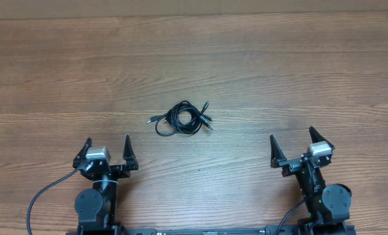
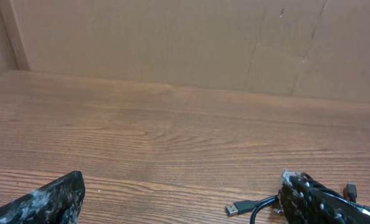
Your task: Untangle cables
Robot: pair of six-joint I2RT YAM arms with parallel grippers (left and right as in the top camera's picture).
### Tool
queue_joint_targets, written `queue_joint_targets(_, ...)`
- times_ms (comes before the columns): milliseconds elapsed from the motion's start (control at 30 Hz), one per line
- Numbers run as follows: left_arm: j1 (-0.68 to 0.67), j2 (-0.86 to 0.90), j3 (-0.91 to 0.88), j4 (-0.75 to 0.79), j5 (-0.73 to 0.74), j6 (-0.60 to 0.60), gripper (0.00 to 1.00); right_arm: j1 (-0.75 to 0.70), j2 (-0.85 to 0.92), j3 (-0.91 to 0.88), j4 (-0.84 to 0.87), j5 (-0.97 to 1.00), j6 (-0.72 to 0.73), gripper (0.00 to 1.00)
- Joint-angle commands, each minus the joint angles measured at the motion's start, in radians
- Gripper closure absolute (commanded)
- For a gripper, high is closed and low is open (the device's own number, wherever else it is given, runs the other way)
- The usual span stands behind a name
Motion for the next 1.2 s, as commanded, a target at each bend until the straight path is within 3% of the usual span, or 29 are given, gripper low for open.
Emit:
queue_joint_targets(0, 0.005, -0.006, -0.004, 0.007, -0.013, 0.026, 0.00, -0.007, -0.008, -0.011, 0.005, 0.002, -0.001, 0.00)
queue_joint_targets(167, 0.005, -0.006, -0.002, 0.013, 0.043, -0.059, 0.00, -0.007, -0.008, -0.010, 0.006, -0.018, 0.004, 0.00)
queue_joint_targets(233, 0.005, -0.006, 0.011, -0.005, 0.043, -0.098, 0.01, -0.007, -0.008, -0.007, 0.006, -0.035, 0.094, 0.00)
queue_joint_targets(300, 0.005, -0.006, 0.061, -0.073, 0.042, -0.098, 0.01, -0.007, -0.008, 0.018, -0.035, -0.035, 0.177, 0.00)
queue_joint_targets(400, 0.005, 0.011, 0.141, -0.180, 0.042, -0.097, 0.00, -0.007, -0.008, 0.075, -0.111, -0.035, 0.184, 0.00)
queue_joint_targets(633, 0.005, 0.279, 0.363, -0.363, 0.042, -0.093, 0.01, -0.007, 0.068, 0.284, -0.340, -0.057, 0.184, 0.00)
queue_joint_targets(967, 0.005, 0.757, 0.777, -0.605, 0.057, -0.086, 0.00, -0.007, 0.447, 0.576, -0.571, -0.158, 0.266, 0.00)
queue_joint_targets(1167, 0.005, 0.977, 1.080, -0.902, 0.061, -0.085, 0.00, -0.007, 0.773, 0.836, -0.795, -0.166, 0.265, 0.00)
